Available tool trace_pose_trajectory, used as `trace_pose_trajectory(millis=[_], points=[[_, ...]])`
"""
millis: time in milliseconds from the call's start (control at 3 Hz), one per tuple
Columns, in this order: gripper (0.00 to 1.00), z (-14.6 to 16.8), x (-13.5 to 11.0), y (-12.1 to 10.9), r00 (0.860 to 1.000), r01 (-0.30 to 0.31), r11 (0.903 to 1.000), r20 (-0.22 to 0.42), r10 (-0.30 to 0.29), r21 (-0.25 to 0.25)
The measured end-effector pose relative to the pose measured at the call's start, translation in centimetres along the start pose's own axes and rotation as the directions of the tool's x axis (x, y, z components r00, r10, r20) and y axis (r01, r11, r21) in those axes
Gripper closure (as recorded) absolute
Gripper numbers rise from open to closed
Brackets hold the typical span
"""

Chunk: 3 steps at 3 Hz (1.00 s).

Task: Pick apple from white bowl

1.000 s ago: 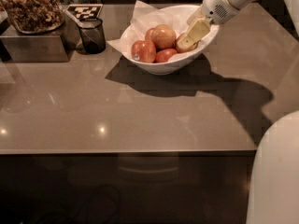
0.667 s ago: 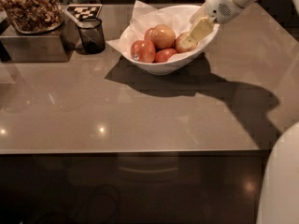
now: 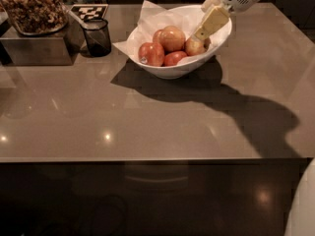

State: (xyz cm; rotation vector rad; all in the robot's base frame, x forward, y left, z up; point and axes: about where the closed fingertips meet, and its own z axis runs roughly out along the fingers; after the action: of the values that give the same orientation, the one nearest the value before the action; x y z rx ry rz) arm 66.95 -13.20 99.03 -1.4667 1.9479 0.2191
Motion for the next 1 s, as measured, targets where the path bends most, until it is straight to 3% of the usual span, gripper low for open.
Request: trace_pose_trajectory(millis=[333,1000], points=[[0.33,0.0,-0.6,0.1,1.000,0.020,0.9998,-0.004,-0.020,-0.006],[0.33,3.1,-0.2,-0.5,0.998,0.026,0.9981,-0.060,-0.029,-0.055]])
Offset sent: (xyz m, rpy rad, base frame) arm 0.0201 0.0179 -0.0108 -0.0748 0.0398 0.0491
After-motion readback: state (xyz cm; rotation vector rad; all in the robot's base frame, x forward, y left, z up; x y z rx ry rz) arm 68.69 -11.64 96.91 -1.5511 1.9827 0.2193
